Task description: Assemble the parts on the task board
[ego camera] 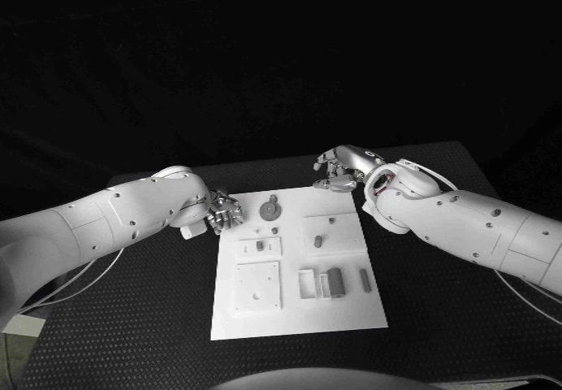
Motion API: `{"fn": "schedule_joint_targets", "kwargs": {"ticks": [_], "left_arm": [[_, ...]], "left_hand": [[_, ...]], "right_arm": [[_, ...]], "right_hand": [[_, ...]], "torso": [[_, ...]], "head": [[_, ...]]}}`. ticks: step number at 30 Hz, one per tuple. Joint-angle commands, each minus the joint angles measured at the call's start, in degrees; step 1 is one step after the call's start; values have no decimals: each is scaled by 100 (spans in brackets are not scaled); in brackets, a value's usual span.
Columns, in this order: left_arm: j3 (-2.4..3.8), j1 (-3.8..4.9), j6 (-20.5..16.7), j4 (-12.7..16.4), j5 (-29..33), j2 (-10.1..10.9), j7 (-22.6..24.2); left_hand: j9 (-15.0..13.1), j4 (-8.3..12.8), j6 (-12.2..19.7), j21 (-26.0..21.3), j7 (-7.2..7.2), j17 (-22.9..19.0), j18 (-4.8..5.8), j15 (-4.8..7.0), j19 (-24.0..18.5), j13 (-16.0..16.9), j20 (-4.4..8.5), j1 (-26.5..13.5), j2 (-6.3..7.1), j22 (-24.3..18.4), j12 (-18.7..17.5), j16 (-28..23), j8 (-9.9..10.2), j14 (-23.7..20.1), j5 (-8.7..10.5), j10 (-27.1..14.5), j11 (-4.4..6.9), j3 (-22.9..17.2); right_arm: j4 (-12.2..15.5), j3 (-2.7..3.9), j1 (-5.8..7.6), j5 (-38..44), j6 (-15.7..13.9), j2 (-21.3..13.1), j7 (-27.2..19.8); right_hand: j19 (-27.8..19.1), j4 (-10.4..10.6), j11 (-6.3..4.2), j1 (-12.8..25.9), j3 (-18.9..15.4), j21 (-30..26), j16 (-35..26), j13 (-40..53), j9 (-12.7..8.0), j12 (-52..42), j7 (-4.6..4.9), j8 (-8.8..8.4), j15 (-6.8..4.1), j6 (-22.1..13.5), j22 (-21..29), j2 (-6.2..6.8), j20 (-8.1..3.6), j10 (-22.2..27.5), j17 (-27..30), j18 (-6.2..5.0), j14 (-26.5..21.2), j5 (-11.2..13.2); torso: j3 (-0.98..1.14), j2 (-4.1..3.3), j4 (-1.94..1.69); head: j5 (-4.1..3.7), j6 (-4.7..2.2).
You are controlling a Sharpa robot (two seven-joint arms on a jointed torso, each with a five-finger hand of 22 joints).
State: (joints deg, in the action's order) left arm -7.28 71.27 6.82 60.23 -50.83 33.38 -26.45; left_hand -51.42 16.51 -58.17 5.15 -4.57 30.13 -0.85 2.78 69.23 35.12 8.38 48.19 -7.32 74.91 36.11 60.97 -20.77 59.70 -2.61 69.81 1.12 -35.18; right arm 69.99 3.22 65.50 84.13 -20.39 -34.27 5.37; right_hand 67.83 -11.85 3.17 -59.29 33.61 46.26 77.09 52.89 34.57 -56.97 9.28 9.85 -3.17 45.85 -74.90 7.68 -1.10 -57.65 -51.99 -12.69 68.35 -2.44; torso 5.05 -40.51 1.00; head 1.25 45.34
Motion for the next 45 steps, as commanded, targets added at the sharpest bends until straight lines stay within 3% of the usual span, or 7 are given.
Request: {"fn": "schedule_joint_targets", "kwargs": {"ticks": [1, 8, 14, 20, 30, 45], "left_arm": [[1, 9, -190, 279, 272, 151, -75], [-6, 8, -260, 857, 101, 414, -138], [-80, 3, -276, 1104, -104, 484, -185], [-157, 3, -206, 1168, -146, 473, -234], [-340, 1, 43, 1333, -360, 507, -353], [-379, -12, 38, 1287, -364, 460, -383]], "left_hand": [[-12, -5, -52, 30, 27, -11, -52, 10, 59, -10, -1, 108, -53, 120, -4, 37, 15, 47, -17, 79, 45, -32], [-12, 0, -64, 34, 31, -17, -53, 14, 69, -15, 4, 113, -49, 121, -10, 37, 25, 61, -17, 95, 50, -34], [-13, 0, -82, 39, 36, -23, -53, 20, 83, -21, 9, 114, -39, 122, -15, 39, 35, 79, -16, 115, 56, -35], [-18, 3, -113, 47, 47, -30, -56, 29, 106, -27, 19, 126, -17, 123, -18, 45, 43, 108, -17, 150, 67, -41], [-24, 3, -136, 55, 55, -34, -56, 35, 123, -29, 25, 130, -11, 124, -19, 51, 47, 129, -16, 174, 75, -43], [-27, 2, -141, 55, 56, -37, -53, 36, 125, -32, 25, 128, -6, 123, -24, 51, 54, 133, -16, 180, 76, -42]], "right_arm": [[9, 3, -2, 3, 56, -13, -6], [11, 3, -2, 2, 65, -17, -1], [12, 3, -2, 2, 68, -27, 2], [15, 3, -2, 2, 71, -23, 1], [3, 3, -2, 1, 75, -22, -1], [-2, 3, -2, 1, 67, -11, -3]], "right_hand": [[2, 10, -4, 10, -33, -38, -19, -9, -7, -15, 42, -21, -3, 8, -101, -25, -29, 25, -9, -231, 39, -33], [2, 12, -4, 12, -33, -39, -19, -11, -8, -16, 42, -21, -3, 9, -101, -25, -29, 25, -9, -231, 39, -33], [2, 14, -4, 14, -33, -39, -19, -12, -8, -17, 42, -21, -3, 9, -101, -27, -29, 25, -9, -231, 40, -33], [2, 15, -4, 14, -33, -39, -20, -13, -8, -18, 42, -21, -3, 9, -101, -27, -29, 25, -9, -231, 40, -33], [3, 17, -4, 16, -33, -40, -20, -15, -9, -20, 42, -21, -3, 9, -102, -26, -29, 26, -9, -231, 40, -33], [3, 20, -4, 19, -33, -41, -21, -18, -10, -22, 42, -21, -4, 10, -102, -26, -29, 27, -10, -231, 40, -33]], "torso": [[-5, -1, -9], [-8, -5, -3], [-8, -12, 3], [1, -9, 9], [14, -7, 19], [10, -10, 19]], "head": [[7, 1], [20, 4], [47, 19], [54, 30], [66, 69], [65, 87]]}}
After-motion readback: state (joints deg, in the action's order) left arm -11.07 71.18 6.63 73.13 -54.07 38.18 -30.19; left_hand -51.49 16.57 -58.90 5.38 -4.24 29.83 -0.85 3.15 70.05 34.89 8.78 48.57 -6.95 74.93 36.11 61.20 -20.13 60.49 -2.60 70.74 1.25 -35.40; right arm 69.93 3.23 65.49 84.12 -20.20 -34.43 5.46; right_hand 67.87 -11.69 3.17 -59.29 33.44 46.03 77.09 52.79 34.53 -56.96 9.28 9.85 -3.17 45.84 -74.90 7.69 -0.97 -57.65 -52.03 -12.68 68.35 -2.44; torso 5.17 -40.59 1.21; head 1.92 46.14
